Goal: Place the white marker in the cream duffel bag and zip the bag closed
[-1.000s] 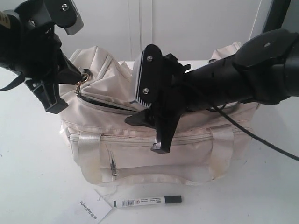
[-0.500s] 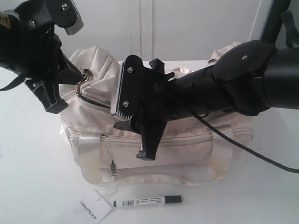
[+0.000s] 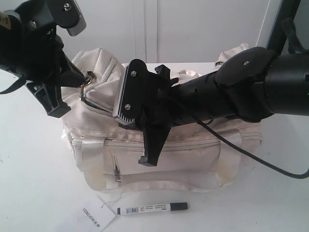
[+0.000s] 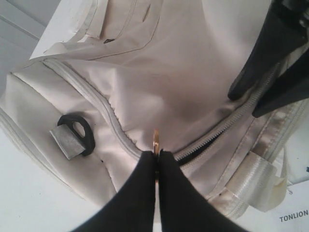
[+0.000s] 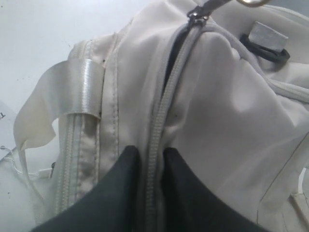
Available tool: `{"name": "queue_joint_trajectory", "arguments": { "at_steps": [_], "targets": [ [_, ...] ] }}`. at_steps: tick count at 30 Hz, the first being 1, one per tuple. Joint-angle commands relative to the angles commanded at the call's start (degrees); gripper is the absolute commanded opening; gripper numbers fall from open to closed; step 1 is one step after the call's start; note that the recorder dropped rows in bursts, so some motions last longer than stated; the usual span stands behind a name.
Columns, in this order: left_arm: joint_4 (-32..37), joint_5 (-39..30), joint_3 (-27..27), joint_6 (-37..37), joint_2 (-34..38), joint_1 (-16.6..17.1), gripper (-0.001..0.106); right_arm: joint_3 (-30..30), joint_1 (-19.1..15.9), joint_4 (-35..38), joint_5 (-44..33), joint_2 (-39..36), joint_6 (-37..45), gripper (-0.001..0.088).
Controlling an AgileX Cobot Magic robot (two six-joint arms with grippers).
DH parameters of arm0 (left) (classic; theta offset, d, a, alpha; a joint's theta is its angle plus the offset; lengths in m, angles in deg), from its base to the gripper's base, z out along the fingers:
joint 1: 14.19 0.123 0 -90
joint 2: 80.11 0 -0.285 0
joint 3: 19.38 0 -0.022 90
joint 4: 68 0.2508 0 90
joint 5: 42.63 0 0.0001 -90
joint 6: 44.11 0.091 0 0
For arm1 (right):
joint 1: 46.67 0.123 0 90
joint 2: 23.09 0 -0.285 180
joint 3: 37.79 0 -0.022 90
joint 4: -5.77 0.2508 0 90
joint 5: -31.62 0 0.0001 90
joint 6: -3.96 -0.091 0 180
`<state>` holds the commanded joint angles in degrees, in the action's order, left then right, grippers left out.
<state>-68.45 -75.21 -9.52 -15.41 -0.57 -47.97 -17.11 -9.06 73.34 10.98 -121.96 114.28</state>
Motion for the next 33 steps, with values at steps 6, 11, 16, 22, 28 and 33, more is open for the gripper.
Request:
{"name": "queue_joint_trajectory", "arguments": {
  "at_steps": [6,11,16,22,28,33],
  "targets": [
    [0.1,-0.1,0.0,0.0,0.0,0.0,0.000,0.0,0.0,-0.1,0.0,0.0,0.0,0.0000],
    [4.1,-1.2,0.0,0.0,0.0,0.0,0.000,0.0,0.0,-0.2,0.0,0.0,0.0,0.0000],
    [9.6,-3.5,0.0,0.0,0.6,0.0,0.000,0.0,0.0,-0.2,0.0,0.1,0.0,0.0000],
    [12.6,-4.1,0.0,0.0,2.0,0.0,0.000,0.0,0.0,-0.2,-0.1,0.4,0.0,0.0000],
    [14.7,-4.0,0.0,0.0,3.6,0.0,0.000,0.0,0.0,-0.2,-0.9,0.9,0.0,0.0000],
    [18.2,-3.9,0.3,0.0,4.9,0.0,0.000,0.0,0.0,-0.2,-1.6,1.4,0.0,0.0000]
  ]
}}
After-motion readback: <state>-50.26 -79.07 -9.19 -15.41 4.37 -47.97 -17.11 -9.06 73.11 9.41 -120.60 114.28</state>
